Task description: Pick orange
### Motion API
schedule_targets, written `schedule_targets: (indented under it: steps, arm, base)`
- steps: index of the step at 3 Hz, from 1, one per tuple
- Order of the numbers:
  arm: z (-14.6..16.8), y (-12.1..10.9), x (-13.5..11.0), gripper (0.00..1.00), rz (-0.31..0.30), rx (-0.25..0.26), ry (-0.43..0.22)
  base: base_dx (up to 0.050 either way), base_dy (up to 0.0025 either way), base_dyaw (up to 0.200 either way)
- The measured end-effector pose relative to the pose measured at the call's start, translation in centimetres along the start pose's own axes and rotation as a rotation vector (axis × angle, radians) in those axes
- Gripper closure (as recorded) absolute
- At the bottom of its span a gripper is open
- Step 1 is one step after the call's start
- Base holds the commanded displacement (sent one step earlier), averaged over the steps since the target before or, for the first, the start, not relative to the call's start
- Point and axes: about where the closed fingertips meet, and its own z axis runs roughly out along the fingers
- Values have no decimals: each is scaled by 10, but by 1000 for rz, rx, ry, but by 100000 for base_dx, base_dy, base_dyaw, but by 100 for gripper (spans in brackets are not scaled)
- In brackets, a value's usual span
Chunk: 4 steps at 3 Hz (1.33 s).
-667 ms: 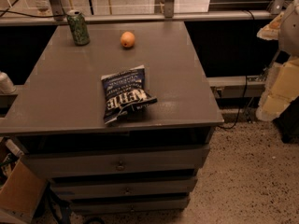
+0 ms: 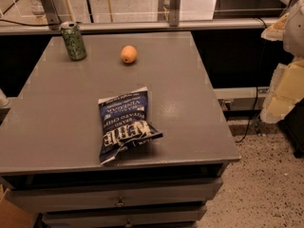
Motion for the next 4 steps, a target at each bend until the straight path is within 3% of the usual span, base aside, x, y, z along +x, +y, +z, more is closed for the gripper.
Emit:
schedule_targets:
  steps: [1, 2, 3, 4]
  arm:
    - [22, -9, -48, 0, -26, 0, -105]
    - [17, -23, -64, 0, -27, 63, -158]
    - [17, -23, -64, 0, -28, 63, -158]
    - [29, -35, -80, 0, -22, 68, -220]
  base:
    - [0, 0, 0]
    - [0, 0, 0]
    - [0, 0, 0]
    - [0, 0, 0]
